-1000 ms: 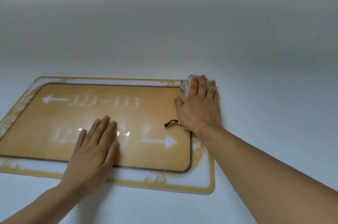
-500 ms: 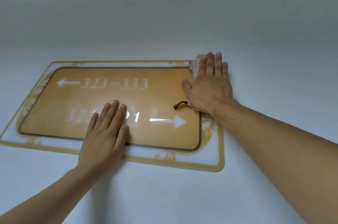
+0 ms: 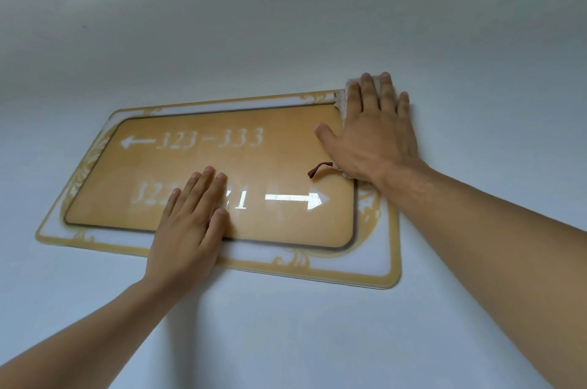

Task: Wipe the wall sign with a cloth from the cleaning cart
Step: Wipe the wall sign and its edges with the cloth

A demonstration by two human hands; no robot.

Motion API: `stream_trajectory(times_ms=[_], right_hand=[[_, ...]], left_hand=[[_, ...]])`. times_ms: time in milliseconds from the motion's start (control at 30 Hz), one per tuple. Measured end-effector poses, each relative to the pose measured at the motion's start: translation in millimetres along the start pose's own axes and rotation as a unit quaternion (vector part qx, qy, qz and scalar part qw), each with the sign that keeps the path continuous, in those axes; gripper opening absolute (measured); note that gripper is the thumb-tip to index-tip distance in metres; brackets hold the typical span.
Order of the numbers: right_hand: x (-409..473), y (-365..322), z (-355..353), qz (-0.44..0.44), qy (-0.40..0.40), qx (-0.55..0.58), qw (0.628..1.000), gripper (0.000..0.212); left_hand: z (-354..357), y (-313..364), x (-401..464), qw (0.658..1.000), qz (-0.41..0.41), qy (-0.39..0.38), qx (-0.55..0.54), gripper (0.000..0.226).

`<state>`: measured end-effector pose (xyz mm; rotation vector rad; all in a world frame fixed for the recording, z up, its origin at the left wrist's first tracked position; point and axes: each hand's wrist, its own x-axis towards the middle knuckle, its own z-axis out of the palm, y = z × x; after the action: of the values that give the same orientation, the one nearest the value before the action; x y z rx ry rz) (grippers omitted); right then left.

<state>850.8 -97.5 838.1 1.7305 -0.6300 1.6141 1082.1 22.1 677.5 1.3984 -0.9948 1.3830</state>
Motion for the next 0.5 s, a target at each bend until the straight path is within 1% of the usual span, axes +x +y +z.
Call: stream_trajectory(times_ms=[167,267,500], right_hand=[[4,1,5,-0.014,0.008,0.016,1.000,0.090],[10,-2,5,-0.017,0.011,0.002,1.000,0.088],[12,-1,6,-0.008,0.008,0.003,1.000,0.086]], left_hand=[[3,-4,-3,1.000,-0.002,0.017,-0.015,0.057],[3,-6,0,1.000,0.003,0.023,-0.021,0.058],[-4,-1,5,1.000,0.008,0.012,0.010,0.065]])
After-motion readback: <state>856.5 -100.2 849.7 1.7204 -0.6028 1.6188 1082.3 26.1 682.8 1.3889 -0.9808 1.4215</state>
